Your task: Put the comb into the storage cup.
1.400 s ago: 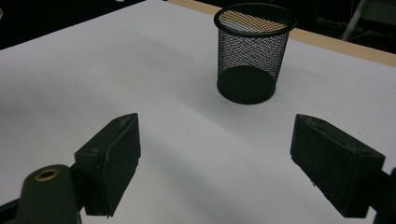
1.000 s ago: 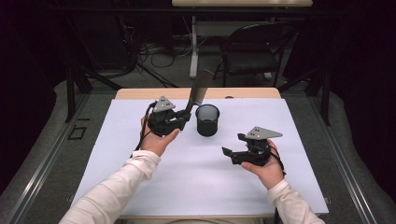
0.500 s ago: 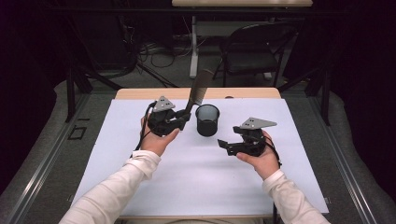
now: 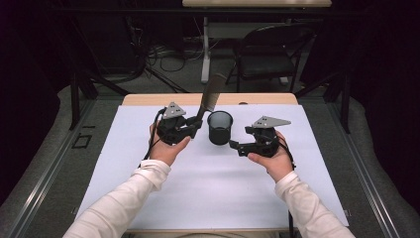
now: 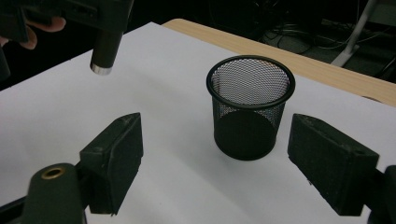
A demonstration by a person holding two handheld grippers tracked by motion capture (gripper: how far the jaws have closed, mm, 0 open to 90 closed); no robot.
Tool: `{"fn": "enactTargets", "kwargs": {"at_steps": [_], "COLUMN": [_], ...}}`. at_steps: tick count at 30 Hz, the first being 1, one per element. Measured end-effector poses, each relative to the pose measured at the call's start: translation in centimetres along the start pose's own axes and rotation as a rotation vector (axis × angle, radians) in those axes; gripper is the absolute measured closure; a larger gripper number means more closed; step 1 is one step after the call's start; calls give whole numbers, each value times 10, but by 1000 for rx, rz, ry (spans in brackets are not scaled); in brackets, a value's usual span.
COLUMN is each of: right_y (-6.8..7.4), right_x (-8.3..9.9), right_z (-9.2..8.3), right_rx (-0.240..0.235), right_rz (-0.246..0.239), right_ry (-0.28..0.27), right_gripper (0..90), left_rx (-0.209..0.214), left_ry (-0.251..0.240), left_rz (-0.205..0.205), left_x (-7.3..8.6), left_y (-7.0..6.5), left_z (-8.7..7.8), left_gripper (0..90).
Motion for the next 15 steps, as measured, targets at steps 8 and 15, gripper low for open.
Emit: {"fn": "enactTargets", "kwargs": {"at_steps": [8, 15], "right_y": [-3, -5], "right_x": [-14, -26], "right_z": [4, 4], "right_rx": [-10, -21], "right_rz": [11, 16], "right_ry": [-12, -25], "right_gripper": [180, 191], "left_rx": [-3, 0], "left_ry": [-1, -2], "left_rz": [-1, -6], "left_x": [0, 1], "left_y": [0, 0], "left_z": [0, 1], "left_gripper": [727, 727]}}
Point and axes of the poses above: each handheld gripper's, and its own axes: z roughly forward along the jaws, x roughly out of its underside, y roughly to its left, the point moved 3 cm from there along z, roughly forward along the jaws, and after that the axes turned 12 degrees about -x, right-handed, at the moved point
